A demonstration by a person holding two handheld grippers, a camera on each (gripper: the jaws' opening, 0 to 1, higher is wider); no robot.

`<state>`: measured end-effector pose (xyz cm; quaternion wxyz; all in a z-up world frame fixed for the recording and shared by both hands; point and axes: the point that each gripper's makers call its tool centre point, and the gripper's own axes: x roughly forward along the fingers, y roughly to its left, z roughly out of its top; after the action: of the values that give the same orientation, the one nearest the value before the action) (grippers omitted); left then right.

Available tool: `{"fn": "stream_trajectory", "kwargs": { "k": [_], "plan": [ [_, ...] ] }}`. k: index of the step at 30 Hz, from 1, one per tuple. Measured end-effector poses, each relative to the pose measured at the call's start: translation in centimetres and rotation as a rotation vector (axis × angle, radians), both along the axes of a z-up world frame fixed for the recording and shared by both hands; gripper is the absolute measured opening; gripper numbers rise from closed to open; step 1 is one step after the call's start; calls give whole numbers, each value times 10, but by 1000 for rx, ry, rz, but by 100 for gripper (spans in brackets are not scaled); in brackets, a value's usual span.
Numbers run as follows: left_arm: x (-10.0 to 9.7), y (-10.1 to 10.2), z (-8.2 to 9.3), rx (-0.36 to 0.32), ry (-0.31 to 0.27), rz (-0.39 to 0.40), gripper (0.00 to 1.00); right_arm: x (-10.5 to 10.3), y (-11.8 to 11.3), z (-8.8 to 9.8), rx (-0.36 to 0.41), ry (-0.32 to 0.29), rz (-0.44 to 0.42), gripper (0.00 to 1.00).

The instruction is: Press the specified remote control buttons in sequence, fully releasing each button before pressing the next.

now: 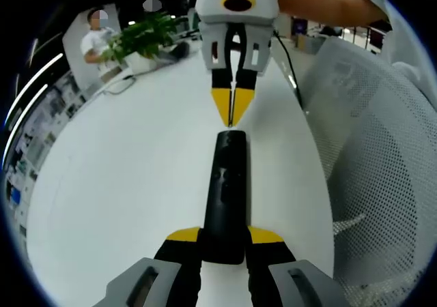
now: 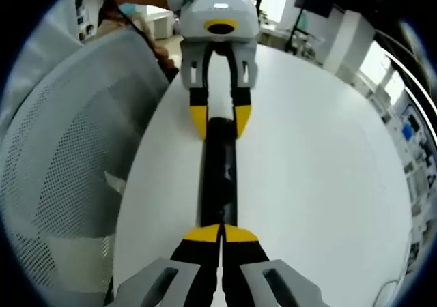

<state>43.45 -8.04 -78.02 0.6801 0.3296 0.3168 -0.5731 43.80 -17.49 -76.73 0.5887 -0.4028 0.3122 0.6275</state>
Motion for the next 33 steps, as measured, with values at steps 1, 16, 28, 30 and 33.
{"fn": "stream_trajectory", "kwargs": {
  "k": [1, 16, 28, 30, 33],
  "plan": [
    [0, 0, 0, 0, 2, 0, 23, 0, 0, 0, -3, 2, -1, 0],
    [0, 1, 0, 1, 6, 1, 23, -2, 2, -5, -24, 16, 2, 0],
    [0, 1, 0, -2, 7, 0, 23, 0, 3, -6, -65, 27, -19, 0],
    [0, 1, 0, -4, 8, -3, 23, 0, 3, -6, -72, 27, -24, 0],
    [0, 0, 0, -8, 10, -4, 23, -1, 3, -7, -89, 8, -9, 0]
  ]
}}
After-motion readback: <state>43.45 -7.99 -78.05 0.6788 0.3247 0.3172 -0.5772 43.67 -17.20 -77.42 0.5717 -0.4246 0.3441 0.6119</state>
